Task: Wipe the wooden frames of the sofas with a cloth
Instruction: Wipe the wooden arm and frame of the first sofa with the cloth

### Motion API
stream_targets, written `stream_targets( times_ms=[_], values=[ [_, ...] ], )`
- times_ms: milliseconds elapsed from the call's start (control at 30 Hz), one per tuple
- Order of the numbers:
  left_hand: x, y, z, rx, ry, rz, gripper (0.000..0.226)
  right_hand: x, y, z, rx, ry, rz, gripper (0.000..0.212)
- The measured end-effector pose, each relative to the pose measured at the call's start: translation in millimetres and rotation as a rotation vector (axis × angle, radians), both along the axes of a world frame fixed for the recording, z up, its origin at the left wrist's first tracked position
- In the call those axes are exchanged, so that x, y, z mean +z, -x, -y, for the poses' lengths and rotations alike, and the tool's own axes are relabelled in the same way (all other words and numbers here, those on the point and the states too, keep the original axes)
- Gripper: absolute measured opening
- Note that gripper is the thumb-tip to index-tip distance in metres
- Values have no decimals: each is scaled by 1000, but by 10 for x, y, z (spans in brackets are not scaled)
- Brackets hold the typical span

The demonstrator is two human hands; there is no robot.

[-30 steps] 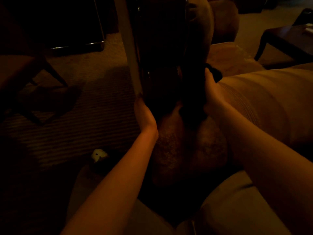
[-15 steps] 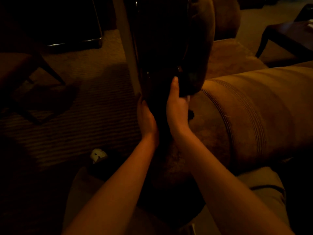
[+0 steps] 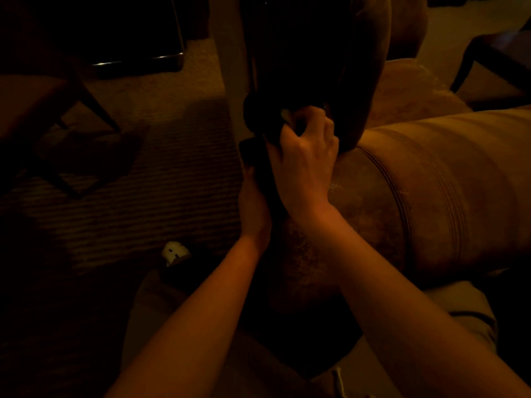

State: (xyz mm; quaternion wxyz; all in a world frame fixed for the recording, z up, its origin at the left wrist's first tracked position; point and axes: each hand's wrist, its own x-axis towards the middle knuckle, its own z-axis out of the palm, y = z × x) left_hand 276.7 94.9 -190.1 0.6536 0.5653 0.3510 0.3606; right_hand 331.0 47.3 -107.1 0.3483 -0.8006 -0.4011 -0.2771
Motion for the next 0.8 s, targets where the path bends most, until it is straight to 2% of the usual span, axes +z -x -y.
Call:
stream_targets(
  times_ms=[67, 100, 167, 233, 467, 600, 700, 800],
  values=[
    [37, 46, 32, -35, -40, -87, 53, 20, -23, 29, 46, -60, -60, 25],
    [66, 61, 50, -31, -45, -109, 48, 49, -46, 48, 60, -104, -110, 28],
    [192, 62, 110, 15, -14, -112, 38, 68, -148, 90, 65, -233, -337, 33],
    [304, 76, 184, 18, 20, -118, 40, 88, -295, 126, 91, -366, -519, 30],
    [356, 119, 81, -47, 104, -154, 45, 176, -235, 153, 93, -438, -666, 22],
    [451, 135, -36, -20, 302, -128, 56, 124, -286, 173, -25, -529, -1000, 30],
    [685, 183, 73, -53, 193, -141, 46, 158, -178, 362, 9, -506, -1161, 26],
    [872, 258, 248, -178, -84, -200, 40, 261, -65, 534, 143, -507, -1236, 37]
  ],
)
